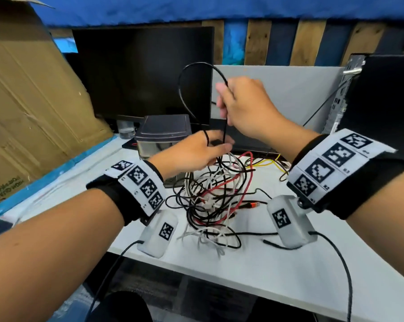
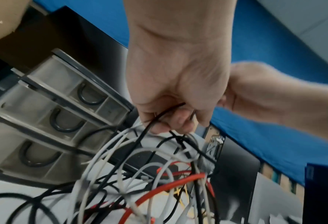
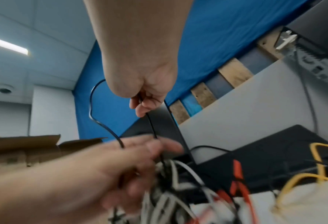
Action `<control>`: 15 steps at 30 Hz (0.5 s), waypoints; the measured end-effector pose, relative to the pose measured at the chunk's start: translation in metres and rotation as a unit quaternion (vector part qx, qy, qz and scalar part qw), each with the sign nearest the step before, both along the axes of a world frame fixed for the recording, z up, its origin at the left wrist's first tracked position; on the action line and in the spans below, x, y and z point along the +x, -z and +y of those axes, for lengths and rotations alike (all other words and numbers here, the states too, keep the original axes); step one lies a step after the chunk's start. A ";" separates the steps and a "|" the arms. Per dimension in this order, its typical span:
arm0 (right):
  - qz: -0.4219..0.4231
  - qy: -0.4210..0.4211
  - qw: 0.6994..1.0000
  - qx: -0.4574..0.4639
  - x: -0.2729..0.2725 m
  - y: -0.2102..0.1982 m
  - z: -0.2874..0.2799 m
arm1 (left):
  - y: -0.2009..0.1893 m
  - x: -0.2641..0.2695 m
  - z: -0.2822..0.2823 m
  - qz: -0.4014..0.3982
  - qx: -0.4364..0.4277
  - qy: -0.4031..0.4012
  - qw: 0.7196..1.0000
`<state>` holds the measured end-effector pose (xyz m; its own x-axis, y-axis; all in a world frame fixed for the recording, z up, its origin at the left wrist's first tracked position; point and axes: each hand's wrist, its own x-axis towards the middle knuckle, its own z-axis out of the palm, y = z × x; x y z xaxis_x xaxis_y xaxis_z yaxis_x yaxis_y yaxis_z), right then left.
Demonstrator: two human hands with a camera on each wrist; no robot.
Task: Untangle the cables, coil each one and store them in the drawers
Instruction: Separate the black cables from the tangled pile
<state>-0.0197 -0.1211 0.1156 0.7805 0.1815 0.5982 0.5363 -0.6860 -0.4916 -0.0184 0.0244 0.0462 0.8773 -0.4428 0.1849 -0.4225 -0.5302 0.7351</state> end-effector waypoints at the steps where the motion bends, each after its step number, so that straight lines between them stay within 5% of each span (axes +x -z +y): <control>1: -0.007 -0.013 0.999 0.029 -0.004 -0.008 0.003 | 0.004 0.000 -0.002 -0.011 0.017 0.008 1.000; 6: -0.059 -0.102 0.961 0.250 -0.011 -0.045 0.011 | 0.016 0.001 -0.013 -0.005 0.063 0.007 0.998; 11: -0.035 -0.044 0.997 0.048 -0.001 -0.016 -0.003 | 0.014 0.005 -0.018 -0.037 -0.007 -0.013 0.999; 15: 0.129 -0.006 0.988 0.083 0.013 0.037 -0.016 | -0.001 0.007 -0.011 -0.093 -0.121 -0.070 0.986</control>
<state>-0.0069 -0.1371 0.0784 0.9091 0.1080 0.4024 0.3868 -0.5778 -0.7187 -0.0117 0.0137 0.0471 0.8679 -0.2425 0.4335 -0.4966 -0.4107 0.7647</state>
